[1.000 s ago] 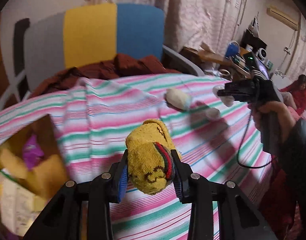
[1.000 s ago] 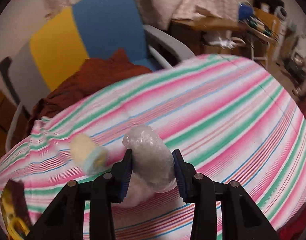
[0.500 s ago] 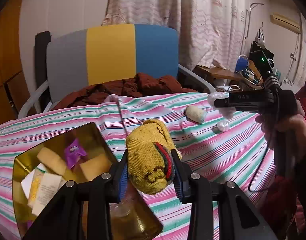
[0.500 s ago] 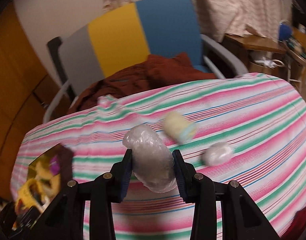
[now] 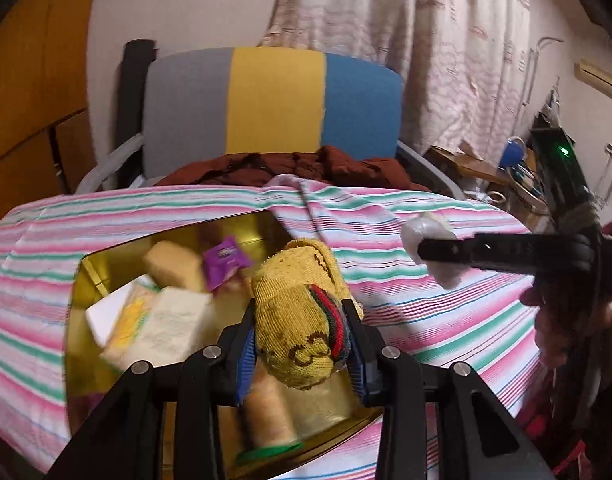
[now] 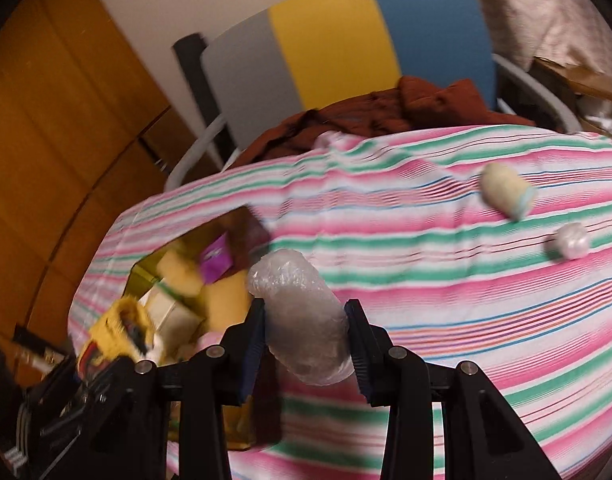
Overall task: Organize objects
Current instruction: 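Carry the yellow sock and plastic bag over the gold tray with both tools, then open both tools to drop the sock and bag into the tray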
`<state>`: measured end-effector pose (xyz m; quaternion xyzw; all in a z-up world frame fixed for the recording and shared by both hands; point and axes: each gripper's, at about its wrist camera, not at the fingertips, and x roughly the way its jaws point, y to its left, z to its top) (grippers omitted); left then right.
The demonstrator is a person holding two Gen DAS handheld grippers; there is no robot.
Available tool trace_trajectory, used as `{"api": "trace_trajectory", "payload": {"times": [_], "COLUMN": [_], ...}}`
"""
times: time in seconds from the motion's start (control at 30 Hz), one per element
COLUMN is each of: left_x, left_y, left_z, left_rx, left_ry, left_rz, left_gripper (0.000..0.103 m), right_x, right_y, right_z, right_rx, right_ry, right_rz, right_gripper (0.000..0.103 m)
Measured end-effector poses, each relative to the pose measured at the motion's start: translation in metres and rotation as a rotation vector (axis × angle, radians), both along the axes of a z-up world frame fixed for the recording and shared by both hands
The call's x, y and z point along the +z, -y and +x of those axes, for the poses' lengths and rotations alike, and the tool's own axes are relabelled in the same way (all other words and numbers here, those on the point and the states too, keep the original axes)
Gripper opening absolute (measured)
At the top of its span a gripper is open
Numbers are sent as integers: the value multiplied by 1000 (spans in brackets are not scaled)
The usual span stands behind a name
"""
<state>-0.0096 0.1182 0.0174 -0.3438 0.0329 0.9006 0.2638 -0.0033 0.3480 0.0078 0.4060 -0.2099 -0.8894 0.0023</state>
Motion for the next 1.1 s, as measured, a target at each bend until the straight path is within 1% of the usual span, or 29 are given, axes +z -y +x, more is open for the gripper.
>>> {"api": "trace_trajectory", "payload": {"times": [0.23, 0.3, 0.47, 0.53, 0.63, 0.7, 0.77, 0.8, 0.83, 0.87, 0.97, 1.03, 1.1], "left_x": [-4, -5, -14, -16, -17, -17, -18, -18, -20, -22, -27, -32, -37], "left_y": [67, 88, 125, 132, 135, 133, 126, 125, 120, 118, 110, 103, 99], "left_z": [-2, -2, -5, -7, -8, -7, -5, -4, -3, -1, 4, 7, 7], "left_rx": [144, 195, 289, 312, 322, 311, 284, 275, 258, 250, 211, 185, 174], "left_ry": [20, 15, 37, 43, 47, 51, 50, 53, 61, 64, 84, 96, 111], "left_rz": [35, 33, 29, 31, 34, 40, 39, 41, 43, 42, 40, 30, 26], "left_gripper": [38, 38, 38, 37, 37, 37, 38, 37, 38, 38, 37, 38, 38], "right_x": [-9, -12, -17, -14, -8, -4, 1, 3, 4, 6, 7, 3, -3], "right_y": [48, 57, 77, 83, 93, 100, 105, 106, 107, 109, 113, 113, 112], "right_z": [-3, -4, -16, -24, -40, -53, -68, -73, -79, -82, -80, -75, -67], "right_rx": [101, 126, 167, 181, 190, 187, 179, 175, 172, 167, 180, 181, 180], "right_ry": [13, 18, 33, 29, 19, 15, -3, -10, -12, -14, -22, -8, 8], "right_rz": [4, -1, 7, 14, 20, 8, -25, -43, -61, -66, -62, -56, -57], "right_gripper": [40, 40, 40, 40, 40, 40, 46, 52, 63, 66, 67, 68, 71]}}
